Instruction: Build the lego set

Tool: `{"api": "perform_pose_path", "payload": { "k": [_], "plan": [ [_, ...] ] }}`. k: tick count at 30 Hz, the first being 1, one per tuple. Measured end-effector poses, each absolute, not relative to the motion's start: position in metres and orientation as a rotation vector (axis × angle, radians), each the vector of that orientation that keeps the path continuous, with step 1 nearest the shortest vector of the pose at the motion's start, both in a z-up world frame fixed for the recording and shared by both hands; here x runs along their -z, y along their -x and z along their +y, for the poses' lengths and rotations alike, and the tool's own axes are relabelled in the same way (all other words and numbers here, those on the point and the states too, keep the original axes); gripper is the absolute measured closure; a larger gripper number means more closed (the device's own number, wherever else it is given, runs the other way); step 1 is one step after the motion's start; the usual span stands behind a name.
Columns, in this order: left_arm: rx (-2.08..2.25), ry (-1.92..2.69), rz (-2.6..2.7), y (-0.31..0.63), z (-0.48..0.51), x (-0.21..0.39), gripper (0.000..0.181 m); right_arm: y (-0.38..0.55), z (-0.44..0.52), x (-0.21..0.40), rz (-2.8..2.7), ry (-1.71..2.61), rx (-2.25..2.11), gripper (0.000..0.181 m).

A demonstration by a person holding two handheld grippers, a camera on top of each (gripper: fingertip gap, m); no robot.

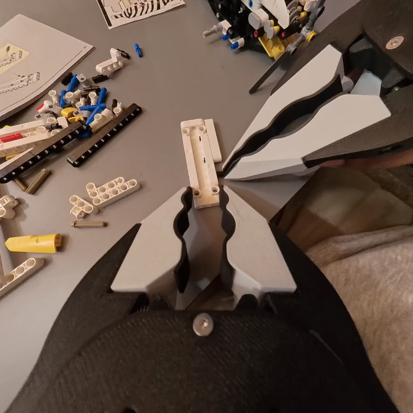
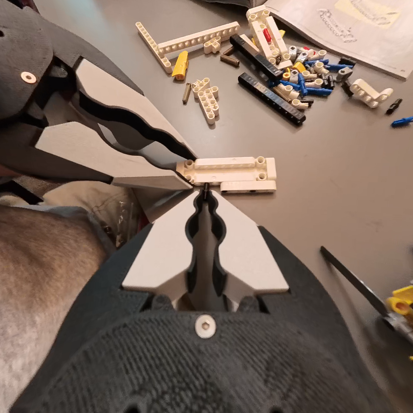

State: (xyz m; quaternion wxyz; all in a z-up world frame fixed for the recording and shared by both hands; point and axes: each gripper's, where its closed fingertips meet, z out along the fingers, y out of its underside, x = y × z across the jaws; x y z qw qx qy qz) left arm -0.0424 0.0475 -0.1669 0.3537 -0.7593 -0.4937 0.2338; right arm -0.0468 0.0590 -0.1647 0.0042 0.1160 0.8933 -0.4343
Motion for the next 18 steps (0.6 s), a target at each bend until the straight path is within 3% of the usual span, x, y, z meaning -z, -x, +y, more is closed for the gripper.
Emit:
{"api": "perform_pose_path", "payload": {
  "k": [18],
  "plan": [
    [-0.72,2.137,-1.169,0.042,0.0477,0.1685,0.156,0.0475,0.0589,0.1662,2.889,-0.267,1.125,0.179]
  ]
}}
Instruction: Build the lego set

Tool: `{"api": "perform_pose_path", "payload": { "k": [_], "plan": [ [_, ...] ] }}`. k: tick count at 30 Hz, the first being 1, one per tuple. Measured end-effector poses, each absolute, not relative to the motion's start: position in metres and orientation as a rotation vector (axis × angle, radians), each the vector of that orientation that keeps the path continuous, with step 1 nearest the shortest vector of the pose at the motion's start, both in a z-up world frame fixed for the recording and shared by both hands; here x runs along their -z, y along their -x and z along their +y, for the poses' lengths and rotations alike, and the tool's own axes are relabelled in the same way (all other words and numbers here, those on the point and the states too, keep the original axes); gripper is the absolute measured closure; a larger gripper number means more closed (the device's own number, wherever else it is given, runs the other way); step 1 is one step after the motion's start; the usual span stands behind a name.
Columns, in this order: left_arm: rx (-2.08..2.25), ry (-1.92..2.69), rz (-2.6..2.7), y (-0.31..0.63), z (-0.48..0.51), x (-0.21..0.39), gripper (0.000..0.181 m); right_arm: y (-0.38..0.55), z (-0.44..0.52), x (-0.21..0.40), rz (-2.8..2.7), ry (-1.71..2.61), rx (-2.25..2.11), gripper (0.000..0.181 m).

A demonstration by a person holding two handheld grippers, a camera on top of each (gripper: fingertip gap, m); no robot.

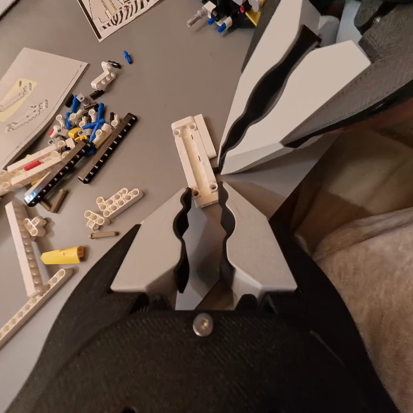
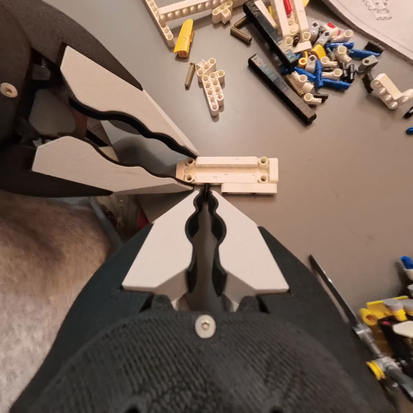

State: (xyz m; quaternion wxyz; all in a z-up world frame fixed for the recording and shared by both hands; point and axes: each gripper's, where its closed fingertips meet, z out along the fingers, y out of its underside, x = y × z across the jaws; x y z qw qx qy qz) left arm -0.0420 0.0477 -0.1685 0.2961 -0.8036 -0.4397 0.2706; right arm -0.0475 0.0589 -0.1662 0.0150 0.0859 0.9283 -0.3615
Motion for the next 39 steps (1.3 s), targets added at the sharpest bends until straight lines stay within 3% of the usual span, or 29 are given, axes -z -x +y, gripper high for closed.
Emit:
{"api": "perform_pose_path", "payload": {
  "k": [24,35,39],
  "plan": [
    [-0.714,2.185,-0.984,0.042,0.049,0.168,0.156,0.047,0.057,0.164,2.401,-0.491,0.917,0.181],
    [-0.692,2.147,-1.047,0.045,0.047,0.168,0.156,0.051,0.053,0.165,2.769,-0.251,1.067,0.179],
    [-0.632,2.088,-1.1,0.045,0.047,0.168,0.155,0.039,0.061,0.159,2.759,-0.187,1.162,0.162]
  ]
}}
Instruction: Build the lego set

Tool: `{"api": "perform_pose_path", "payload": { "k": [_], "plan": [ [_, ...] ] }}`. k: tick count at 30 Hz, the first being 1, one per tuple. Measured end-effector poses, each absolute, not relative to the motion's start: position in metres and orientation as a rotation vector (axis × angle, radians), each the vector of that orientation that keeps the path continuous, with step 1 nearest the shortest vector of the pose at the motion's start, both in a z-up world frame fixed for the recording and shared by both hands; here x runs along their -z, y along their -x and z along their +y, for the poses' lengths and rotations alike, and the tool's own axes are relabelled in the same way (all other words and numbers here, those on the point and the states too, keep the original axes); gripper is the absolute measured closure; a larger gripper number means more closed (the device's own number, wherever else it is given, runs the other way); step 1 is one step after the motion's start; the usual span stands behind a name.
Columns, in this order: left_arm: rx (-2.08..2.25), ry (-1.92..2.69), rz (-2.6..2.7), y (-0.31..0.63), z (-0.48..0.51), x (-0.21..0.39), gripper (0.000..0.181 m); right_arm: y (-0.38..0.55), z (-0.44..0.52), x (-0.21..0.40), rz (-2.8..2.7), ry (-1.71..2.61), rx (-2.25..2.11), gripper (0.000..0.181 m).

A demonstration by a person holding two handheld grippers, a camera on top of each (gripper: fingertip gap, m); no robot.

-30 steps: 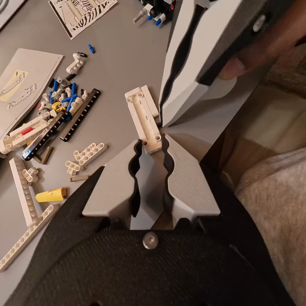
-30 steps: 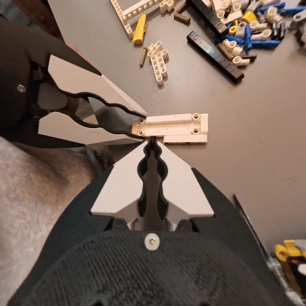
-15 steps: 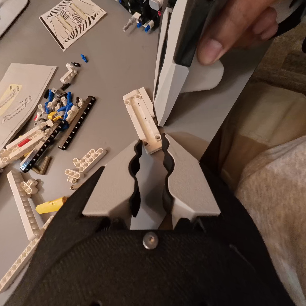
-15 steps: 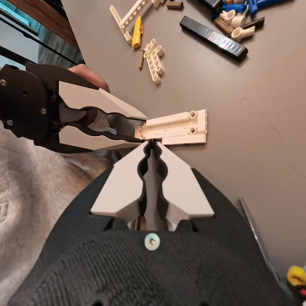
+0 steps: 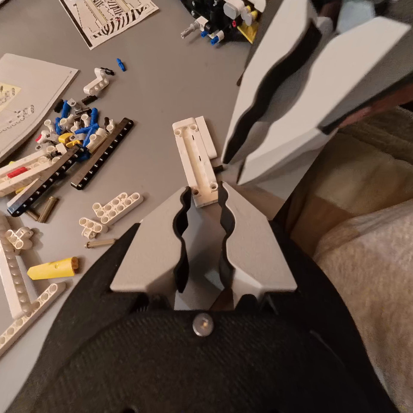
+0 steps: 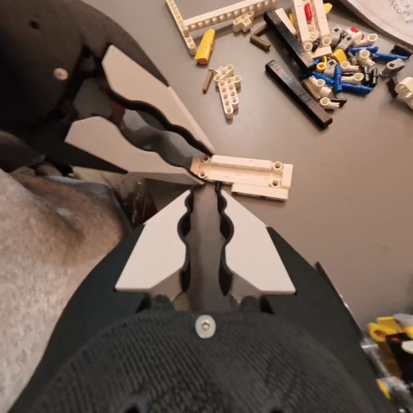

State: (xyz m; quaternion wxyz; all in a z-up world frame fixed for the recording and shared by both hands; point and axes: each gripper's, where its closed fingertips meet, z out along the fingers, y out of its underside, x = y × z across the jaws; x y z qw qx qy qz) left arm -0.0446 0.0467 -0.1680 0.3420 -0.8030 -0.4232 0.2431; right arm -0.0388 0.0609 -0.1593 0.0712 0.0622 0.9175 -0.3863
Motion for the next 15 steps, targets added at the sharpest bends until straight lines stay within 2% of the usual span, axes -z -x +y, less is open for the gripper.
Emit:
{"api": "perform_pose_path", "payload": {
  "k": [3,6,10,15],
  "plan": [
    [-0.602,2.082,-1.06,0.042,0.05,0.167,0.155,0.041,0.066,0.148,2.775,-0.105,1.331,0.157],
    [-0.539,2.114,-0.965,0.037,0.058,0.168,0.155,0.042,0.069,0.141,2.882,0.185,1.454,0.152],
    [-0.53,2.176,-0.813,0.029,0.066,0.169,0.155,0.022,0.074,0.14,2.843,0.588,1.45,0.163],
    [-0.532,2.171,-0.75,0.026,0.07,0.169,0.155,0.023,0.078,0.146,2.845,0.717,1.264,0.16]
  ]
}}
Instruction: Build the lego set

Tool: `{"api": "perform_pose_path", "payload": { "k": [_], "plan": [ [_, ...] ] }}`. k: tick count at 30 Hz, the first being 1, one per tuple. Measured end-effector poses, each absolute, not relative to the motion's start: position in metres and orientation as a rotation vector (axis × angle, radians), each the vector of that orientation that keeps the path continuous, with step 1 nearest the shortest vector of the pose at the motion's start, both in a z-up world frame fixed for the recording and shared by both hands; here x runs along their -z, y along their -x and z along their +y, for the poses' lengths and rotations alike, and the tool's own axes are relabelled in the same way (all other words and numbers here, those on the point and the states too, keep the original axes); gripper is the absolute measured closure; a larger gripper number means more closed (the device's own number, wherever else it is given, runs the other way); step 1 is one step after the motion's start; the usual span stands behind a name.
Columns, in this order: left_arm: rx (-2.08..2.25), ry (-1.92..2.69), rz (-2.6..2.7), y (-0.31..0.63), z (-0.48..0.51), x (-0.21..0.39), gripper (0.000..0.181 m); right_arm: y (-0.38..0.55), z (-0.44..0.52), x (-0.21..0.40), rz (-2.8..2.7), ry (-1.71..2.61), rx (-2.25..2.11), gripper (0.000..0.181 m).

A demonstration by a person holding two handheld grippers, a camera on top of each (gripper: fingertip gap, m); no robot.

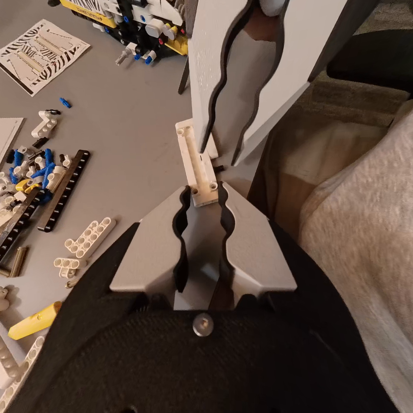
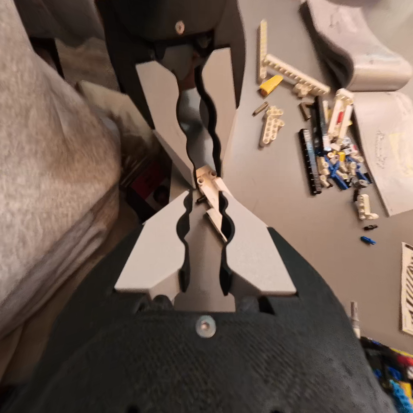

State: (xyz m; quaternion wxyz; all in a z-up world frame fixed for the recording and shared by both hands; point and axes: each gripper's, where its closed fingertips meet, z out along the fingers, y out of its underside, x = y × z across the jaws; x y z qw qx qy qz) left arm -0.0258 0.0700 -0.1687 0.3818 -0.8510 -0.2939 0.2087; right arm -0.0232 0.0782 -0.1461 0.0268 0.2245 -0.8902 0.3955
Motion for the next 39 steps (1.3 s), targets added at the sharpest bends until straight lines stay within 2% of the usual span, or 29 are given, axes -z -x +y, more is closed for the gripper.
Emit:
{"api": "perform_pose_path", "payload": {
  "k": [2,8,20,25,31,35,39],
  "plan": [
    [-0.524,2.172,-0.743,0.025,0.071,0.169,0.155,0.025,0.08,0.156,-2.776,-0.765,-1.105,0.157],
    [-0.515,2.17,-0.727,0.023,0.072,0.169,0.155,0.024,0.08,0.164,-2.879,-0.861,-1.018,0.164],
    [-0.505,2.164,-0.752,0.025,0.071,0.169,0.155,0.025,0.077,0.165,-3.017,-0.747,-0.948,0.167],
    [-0.52,2.151,-0.786,0.028,0.068,0.169,0.155,0.03,0.075,0.163,-2.897,-0.637,-1.019,0.164],
    [-0.553,2.133,-0.814,0.03,0.067,0.168,0.155,0.034,0.072,0.147,-2.721,-0.265,-1.317,0.137],
    [-0.702,2.08,-0.869,0.037,0.06,0.162,0.142,0.035,0.078,0.149,-2.601,-0.084,-1.417,0.14],
    [-0.745,1.995,-1.014,0.039,0.056,0.163,0.142,0.041,0.084,0.15,-2.482,-0.034,-1.441,0.146]
  ]
}}
